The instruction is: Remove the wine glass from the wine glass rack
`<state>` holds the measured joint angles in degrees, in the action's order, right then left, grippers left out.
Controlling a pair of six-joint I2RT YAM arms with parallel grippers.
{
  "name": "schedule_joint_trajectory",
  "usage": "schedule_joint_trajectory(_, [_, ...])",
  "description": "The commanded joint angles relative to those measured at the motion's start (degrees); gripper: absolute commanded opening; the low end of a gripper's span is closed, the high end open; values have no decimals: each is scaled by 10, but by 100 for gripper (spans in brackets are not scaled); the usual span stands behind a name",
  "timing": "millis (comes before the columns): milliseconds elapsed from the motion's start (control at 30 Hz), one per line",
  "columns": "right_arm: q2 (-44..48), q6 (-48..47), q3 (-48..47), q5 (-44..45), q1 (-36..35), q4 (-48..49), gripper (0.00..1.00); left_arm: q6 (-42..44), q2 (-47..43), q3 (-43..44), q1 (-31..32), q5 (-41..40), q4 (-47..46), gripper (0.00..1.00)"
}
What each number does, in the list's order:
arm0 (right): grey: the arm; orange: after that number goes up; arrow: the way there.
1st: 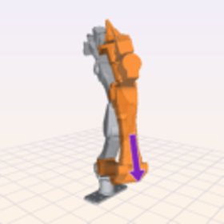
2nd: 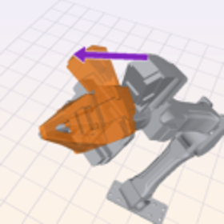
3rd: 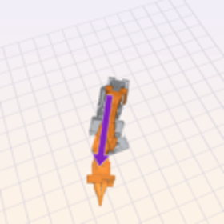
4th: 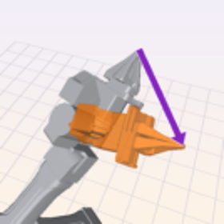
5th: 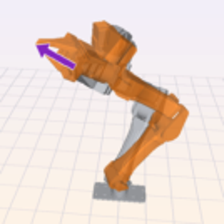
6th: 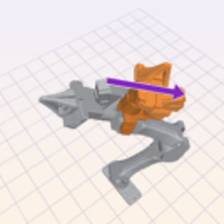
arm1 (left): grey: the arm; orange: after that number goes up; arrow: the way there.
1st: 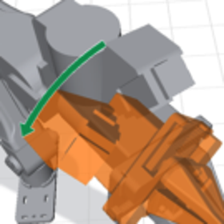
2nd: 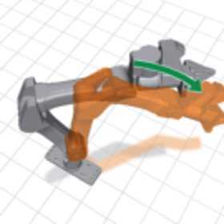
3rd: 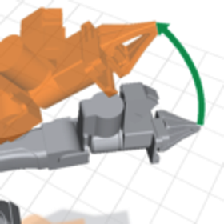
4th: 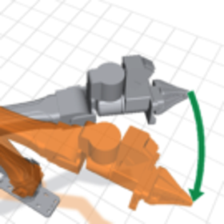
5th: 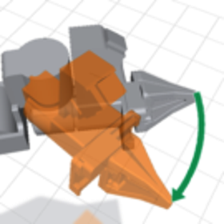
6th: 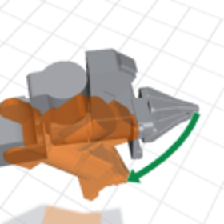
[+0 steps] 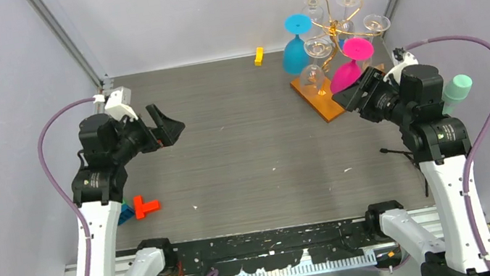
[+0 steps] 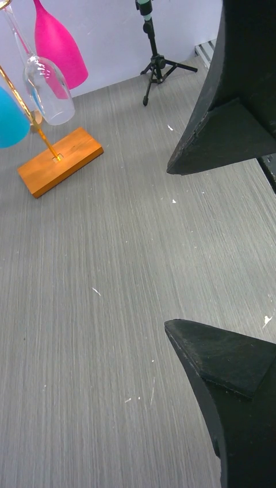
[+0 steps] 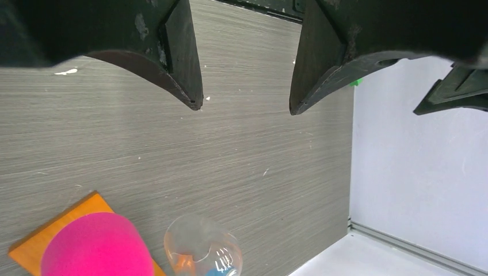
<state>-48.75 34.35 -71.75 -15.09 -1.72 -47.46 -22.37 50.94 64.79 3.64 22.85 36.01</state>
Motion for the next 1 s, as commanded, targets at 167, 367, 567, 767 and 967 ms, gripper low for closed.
schedule_joint_trajectory(167, [2, 76, 19, -62, -2, 99, 63, -8, -4, -4, 1, 11, -28, 100])
schedule_joint_trajectory(367, [-5, 160, 24, -63, -2, 164, 68, 1, -12, -17, 1, 18, -24, 100])
schedule_joint_trajectory(567, [-14, 287, 30, 24, -3, 228, 71, 9, -27, -29, 1, 29, -25, 100])
schedule_joint_trajectory(767, [-26, 362, 32, 122, -9, 255, 71, 6, -32, -41, 1, 33, -32, 100])
schedule_joint_trajectory(967, [-88, 373, 13, 144, -33, 250, 66, 0, -29, -50, 2, 33, -40, 100])
